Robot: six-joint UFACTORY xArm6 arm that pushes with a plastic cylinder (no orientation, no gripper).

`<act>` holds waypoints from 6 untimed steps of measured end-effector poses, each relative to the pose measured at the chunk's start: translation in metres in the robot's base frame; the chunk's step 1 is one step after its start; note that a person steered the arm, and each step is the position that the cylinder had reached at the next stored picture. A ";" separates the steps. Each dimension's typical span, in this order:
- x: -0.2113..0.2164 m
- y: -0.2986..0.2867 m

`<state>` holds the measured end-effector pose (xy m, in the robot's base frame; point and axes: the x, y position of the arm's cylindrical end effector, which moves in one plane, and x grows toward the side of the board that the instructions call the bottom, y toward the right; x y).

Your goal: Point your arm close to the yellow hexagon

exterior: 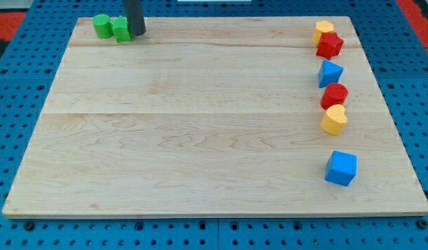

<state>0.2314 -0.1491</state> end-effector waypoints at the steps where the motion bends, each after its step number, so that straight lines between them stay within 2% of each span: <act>1: 0.000 0.008; 6: 0.000 0.046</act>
<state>0.2315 -0.1029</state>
